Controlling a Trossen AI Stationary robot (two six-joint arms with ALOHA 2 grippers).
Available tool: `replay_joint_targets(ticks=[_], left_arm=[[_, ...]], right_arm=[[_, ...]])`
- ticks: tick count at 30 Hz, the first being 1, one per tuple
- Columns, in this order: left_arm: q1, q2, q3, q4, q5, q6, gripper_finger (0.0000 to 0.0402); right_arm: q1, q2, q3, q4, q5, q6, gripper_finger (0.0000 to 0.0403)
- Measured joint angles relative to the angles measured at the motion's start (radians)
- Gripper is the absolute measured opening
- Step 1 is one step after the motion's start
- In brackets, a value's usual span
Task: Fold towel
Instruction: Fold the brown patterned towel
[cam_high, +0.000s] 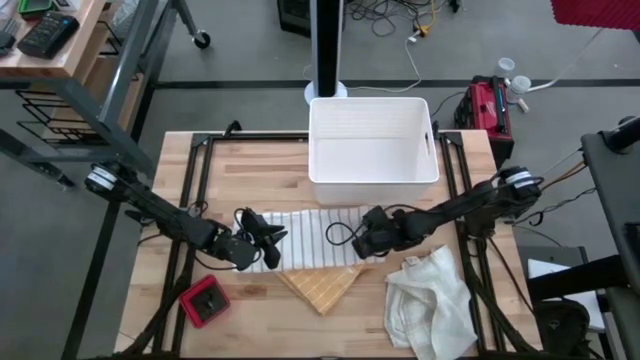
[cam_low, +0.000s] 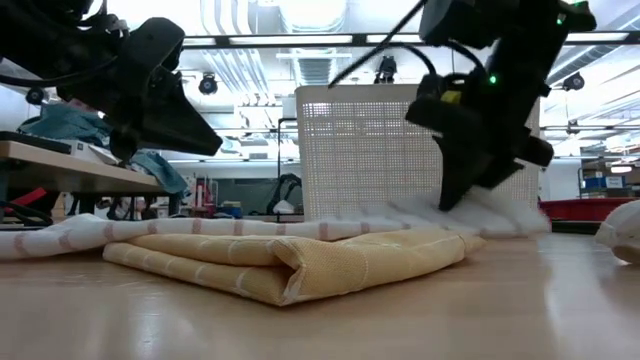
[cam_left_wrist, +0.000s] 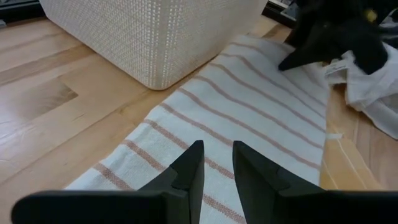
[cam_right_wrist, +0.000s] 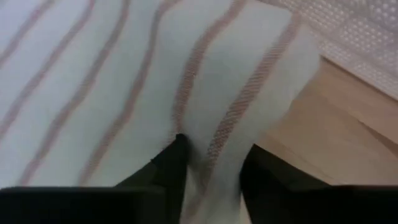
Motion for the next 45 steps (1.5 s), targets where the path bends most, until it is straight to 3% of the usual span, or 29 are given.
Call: replay_joint_targets(ticks=[7, 14, 18, 23, 26, 30, 36, 38, 41, 45], left_arm=[[0.000, 0.000, 0.000, -0.010, 0.006, 0.000, 0.0075], [0.000, 0.000, 0.000, -0.010, 0.029, 0.000, 0.0075], [0.000, 0.000, 0.000, -0.011, 0.029, 0.003, 0.0075], [0.000, 0.000, 0.000, -0.015, 0.029, 0.003, 0.0075], [0.000, 0.000, 0.000, -0.025, 0.029, 0.004, 0.0075], [0.000, 0.000, -0.001, -0.032, 0.029, 0.004, 0.0075], [0.000, 0.000, -0.013, -0.041, 0.030, -0.004, 0.0075], [-0.002, 0.000, -0.014, -0.087, 0.090, -0.021, 0.0075], [-0.002, -0.003, -0.015, -0.219, 0.282, -0.059, 0.0075], [-0.002, 0.017, -0.016, -0.335, 0.360, -0.159, 0.0075]], right_arm=[[-0.011, 0.032, -0.021, 0.003, -0.064, 0.012, 0.0208], [-0.027, 0.023, -0.139, 0.151, -0.118, 0.043, 0.0218], [-0.040, 0.026, -0.193, 0.438, -0.142, -0.014, 0.0204], [-0.044, 0.039, -0.226, 0.678, -0.181, -0.096, 0.0169], [-0.045, 0.040, -0.226, 0.693, -0.184, -0.136, 0.0119], [-0.046, 0.037, -0.226, 0.733, -0.139, -0.147, 0.0022], [-0.043, 0.002, -0.210, 0.770, -0.129, -0.202, 0.0008], [-0.040, -0.015, -0.197, 0.773, -0.130, -0.218, 0.0007], [-0.037, -0.034, -0.171, 0.776, -0.144, -0.249, 0.0006], [-0.037, -0.038, -0.123, 0.777, -0.166, -0.311, 0.0006]])
